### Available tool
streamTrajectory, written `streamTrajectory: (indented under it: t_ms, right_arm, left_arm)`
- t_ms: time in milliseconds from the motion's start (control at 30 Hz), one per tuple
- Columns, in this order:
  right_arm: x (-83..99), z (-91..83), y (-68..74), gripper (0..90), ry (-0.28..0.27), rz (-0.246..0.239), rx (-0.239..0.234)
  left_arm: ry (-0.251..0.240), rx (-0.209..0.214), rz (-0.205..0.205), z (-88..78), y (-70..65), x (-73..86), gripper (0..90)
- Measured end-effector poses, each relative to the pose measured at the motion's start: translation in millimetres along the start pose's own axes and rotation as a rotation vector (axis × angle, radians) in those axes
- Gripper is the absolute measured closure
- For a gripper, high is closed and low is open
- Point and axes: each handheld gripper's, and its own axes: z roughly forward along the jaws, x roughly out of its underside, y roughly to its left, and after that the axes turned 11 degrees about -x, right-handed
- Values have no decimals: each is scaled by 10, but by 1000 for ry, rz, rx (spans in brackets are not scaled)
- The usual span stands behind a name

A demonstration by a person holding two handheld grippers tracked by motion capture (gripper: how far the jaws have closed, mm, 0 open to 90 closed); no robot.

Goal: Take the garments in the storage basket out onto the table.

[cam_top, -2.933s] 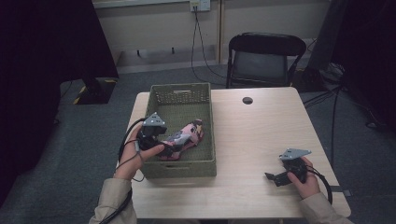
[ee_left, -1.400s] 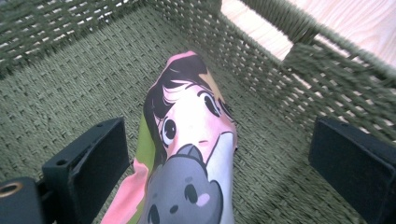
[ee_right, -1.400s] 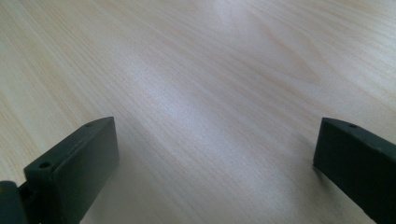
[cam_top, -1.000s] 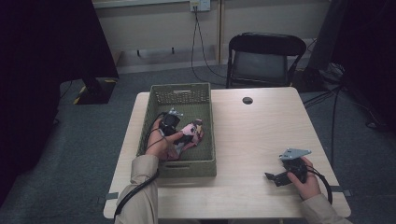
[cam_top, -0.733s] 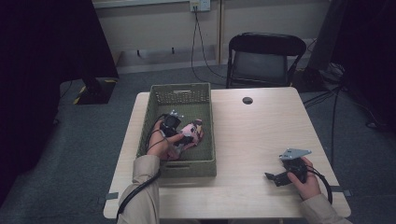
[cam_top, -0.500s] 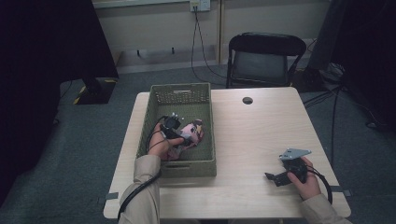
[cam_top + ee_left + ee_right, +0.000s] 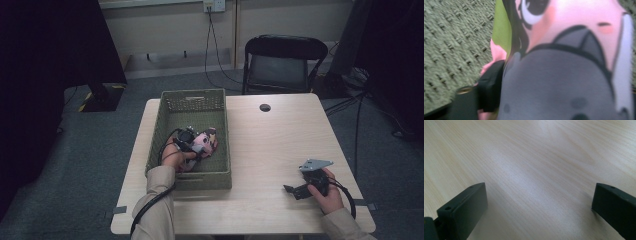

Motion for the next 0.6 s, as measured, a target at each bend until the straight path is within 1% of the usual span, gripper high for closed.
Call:
streamTrajectory:
  t_ms: [33, 100, 133, 167, 200, 267, 300, 433, 500, 533, 567, 600]
  right_arm:
    - [0, 0, 0, 0, 0, 0, 0]
    - [0, 0, 0, 0, 0, 0, 0]
    - [0, 0, 0, 0, 0, 0, 0]
    - [0, 0, 0, 0, 0, 0, 0]
    - [0, 0, 0, 0, 0, 0, 0]
    - [0, 0, 0, 0, 0, 0, 0]
    - [0, 0, 0, 0, 0, 0, 0]
    - [0, 0, 0, 0, 0, 0, 0]
    - [0, 0, 0, 0, 0, 0, 0]
    - [0, 0, 0, 0, 0, 0, 0]
    - [0, 0, 0, 0, 0, 0, 0]
    - [0, 0, 0, 0, 0, 0, 0]
  left_arm:
    - [4, -1, 0, -4, -7, -2, 345]
    - [30, -16, 6, -40, -35, -38, 394]
    - [30, -16, 6, -40, -35, -38, 486]
    - [31, -31, 18, -57, -40, -45, 486]
    - [38, -33, 11, -68, -47, -52, 524]
    - [32, -42, -8, -82, -63, -48, 544]
    - [25, -41, -11, -86, -59, -44, 548]
    - [-11, -26, -70, -132, -22, -8, 556]
    - [-42, -16, -92, -186, 6, -1, 557]
    - [-83, 4, -124, -260, 37, 0, 557]
    - [-83, 4, -124, -260, 37, 0, 557]
    - [-101, 6, -131, -287, 43, -2, 557]
